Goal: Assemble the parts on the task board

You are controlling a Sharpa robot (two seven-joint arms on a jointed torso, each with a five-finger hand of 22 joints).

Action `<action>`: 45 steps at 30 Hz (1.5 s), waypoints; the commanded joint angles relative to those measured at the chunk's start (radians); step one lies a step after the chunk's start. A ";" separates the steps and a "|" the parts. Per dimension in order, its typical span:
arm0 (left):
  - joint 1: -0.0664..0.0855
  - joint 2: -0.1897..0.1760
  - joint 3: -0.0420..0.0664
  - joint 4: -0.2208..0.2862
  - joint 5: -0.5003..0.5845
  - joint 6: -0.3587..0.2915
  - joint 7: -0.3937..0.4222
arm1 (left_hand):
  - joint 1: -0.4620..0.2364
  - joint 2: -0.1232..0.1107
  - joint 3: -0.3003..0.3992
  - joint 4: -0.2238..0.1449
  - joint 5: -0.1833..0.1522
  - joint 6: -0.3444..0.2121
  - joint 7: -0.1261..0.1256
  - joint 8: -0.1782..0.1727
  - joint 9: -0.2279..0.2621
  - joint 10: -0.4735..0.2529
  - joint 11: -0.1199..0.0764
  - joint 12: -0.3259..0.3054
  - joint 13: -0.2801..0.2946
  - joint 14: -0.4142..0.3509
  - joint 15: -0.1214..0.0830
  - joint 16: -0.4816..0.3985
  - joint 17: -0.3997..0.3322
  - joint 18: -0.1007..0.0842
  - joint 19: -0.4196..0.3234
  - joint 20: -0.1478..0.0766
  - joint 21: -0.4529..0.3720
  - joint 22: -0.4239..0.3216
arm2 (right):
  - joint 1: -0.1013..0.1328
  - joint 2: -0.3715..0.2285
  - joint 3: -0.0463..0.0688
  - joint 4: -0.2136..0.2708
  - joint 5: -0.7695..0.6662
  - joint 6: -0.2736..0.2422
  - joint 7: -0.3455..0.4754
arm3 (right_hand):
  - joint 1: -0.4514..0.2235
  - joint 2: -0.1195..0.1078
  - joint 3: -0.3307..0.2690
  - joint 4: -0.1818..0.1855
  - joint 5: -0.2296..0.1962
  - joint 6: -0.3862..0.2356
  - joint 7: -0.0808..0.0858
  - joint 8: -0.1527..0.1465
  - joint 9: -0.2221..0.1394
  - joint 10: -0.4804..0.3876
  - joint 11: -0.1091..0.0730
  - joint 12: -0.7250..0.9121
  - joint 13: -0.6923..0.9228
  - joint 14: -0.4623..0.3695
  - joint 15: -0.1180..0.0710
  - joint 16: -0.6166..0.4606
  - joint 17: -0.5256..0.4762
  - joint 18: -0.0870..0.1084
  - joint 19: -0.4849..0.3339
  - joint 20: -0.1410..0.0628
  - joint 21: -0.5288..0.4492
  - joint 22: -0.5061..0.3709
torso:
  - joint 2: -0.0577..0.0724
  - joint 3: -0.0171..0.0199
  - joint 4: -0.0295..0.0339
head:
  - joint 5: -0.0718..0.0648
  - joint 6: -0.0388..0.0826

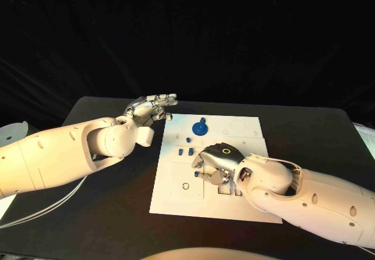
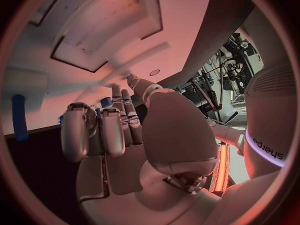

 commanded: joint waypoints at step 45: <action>0.001 -0.005 -0.001 0.004 0.002 0.034 -0.007 | -0.004 0.009 -0.003 -0.003 -0.003 -0.007 0.002 0.002 -0.001 -0.011 0.001 0.010 0.002 -0.006 0.001 -0.005 -0.003 0.003 0.001 0.005 -0.009 -0.002 | 0.094 -0.236 0.027 0.064 0.019 0.060 -0.066 | 0.024 0.008 -0.090 0.027 0.003 -0.002 -0.026 0.004 -0.012 0.014 -0.013 0.040 0.001 0.058 0.002 -0.022 0.011 0.015 -0.010 0.003 -0.036 -0.034 | 0.002 0.0003 0.0008 | -0.028 0.030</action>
